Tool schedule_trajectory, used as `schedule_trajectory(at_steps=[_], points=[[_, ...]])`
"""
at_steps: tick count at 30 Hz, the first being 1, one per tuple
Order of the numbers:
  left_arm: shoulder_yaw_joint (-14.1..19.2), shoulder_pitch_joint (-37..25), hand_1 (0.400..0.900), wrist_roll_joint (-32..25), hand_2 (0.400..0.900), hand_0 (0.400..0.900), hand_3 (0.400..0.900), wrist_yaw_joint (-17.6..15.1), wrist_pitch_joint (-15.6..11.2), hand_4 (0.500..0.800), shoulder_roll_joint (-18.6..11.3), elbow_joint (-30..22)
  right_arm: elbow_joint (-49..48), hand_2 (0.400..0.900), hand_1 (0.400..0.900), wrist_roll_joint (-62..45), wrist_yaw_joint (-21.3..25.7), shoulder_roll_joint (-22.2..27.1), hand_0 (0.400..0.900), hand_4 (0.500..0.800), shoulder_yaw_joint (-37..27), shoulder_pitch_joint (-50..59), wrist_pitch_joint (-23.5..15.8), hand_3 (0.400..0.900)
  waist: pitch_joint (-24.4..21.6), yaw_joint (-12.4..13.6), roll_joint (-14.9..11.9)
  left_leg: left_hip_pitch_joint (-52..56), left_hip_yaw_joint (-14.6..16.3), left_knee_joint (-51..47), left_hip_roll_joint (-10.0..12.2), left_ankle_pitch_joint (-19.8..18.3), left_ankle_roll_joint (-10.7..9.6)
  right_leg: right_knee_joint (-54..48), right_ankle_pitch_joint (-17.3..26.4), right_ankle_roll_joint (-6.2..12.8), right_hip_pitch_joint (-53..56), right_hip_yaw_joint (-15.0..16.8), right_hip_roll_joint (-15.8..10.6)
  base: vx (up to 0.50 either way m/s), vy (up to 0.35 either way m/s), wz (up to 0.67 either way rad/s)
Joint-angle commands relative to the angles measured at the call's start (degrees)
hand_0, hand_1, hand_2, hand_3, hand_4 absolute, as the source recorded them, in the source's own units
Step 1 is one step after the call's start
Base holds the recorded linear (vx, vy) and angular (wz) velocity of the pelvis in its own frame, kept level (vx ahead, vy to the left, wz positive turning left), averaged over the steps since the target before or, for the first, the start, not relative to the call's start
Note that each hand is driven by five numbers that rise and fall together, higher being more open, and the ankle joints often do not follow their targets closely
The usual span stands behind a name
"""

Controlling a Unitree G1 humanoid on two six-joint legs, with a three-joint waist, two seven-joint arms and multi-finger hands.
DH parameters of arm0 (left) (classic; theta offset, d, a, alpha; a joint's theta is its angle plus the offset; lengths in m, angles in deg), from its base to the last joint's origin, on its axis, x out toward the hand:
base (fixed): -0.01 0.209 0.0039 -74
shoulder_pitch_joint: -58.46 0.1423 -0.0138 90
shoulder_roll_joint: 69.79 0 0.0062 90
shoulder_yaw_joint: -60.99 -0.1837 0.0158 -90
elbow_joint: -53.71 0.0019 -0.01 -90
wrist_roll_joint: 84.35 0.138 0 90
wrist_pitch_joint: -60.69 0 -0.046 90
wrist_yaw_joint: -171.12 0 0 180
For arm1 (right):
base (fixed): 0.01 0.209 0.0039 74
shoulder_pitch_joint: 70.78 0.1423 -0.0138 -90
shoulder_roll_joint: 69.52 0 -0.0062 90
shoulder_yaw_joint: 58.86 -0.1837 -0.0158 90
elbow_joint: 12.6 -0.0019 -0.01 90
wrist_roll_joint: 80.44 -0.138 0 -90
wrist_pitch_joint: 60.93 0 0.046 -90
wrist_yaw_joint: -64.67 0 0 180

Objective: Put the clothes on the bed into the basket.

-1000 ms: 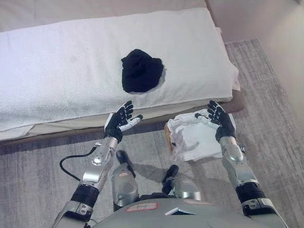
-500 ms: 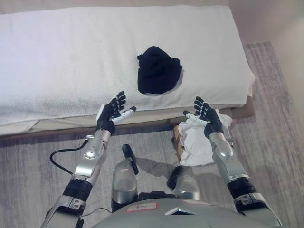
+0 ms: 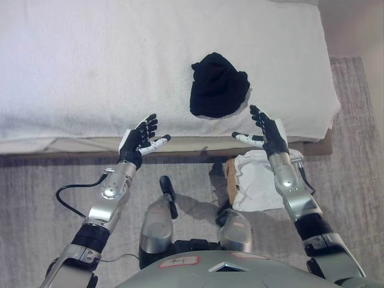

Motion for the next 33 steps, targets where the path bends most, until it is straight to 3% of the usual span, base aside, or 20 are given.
schedule_trajectory(at_steps=[1,8,21,29,33], points=[[-4.09,-3.79,0.9,-1.82,0.9,0.9,0.9,2.05,-5.32,0.8,1.65,-9.13,0.58,0.9,0.9,3.42,5.24,5.53,0.9,0.8,-0.14,12.88,-1.54,0.9,1.55,1.97,1.46,-0.68,-2.24,4.0,5.44,-5.12,-4.25,0.17,4.03,2.8,0.86,-1.74,0.84,-0.03,-0.143,0.11],[-8.06,-7.04,0.9,-2.43,0.9,0.9,0.9,1.32,-5.25,0.8,1.0,-8.95,11.35,0.9,0.9,7.64,8.56,11.9,0.9,0.8,6.39,31.62,1.3,0.9,4.61,3.55,1.37,-6.03,-3.38,4.98,6.76,-4.32,-5.21,-0.15,2.99,1.6,-2.39,-2.41,2.98,0.01,-0.07,0.06],[-9.53,-10.38,0.9,-4.62,0.9,0.9,0.9,-1.14,-5.85,0.8,0.15,-8.65,31.04,0.9,0.9,3.71,8.98,13.91,0.9,0.8,15.65,53.18,2.21,0.9,8.2,6.14,0.61,-12.75,-5.22,8.16,6.69,-5.28,-5.45,0.44,1.85,0.39,-5.84,-3.34,4.86,0.02,-0.012,0.09],[-10.21,-11.41,0.9,-5.87,0.9,0.9,0.9,-1.54,-5.47,0.8,-0.73,-8.72,40.89,0.9,0.9,-0.83,4.55,12.98,0.9,0.8,22.39,62.46,1.57,0.9,10.19,7.42,-0.96,-15.51,-6.42,10.31,7.13,-5.9,-5.49,1.73,0.93,-0.23,-7.54,-3.88,5.92,0.02,-0.033,0.11],[-10.48,-11.81,0.9,-6.25,0.9,0.9,0.9,-0.93,-4.09,0.8,-1.58,-9.22,47.71,0.9,0.9,-5.2,-1.45,11.63,0.9,0.8,24.8,66.48,3.09,0.9,10.69,8.0,-1.68,-16.9,-7.27,11.26,7.55,-5.94,-5.63,1.98,0.7,-0.53,-8.21,-4.24,6.76,0.01,-0.049,0.1]])
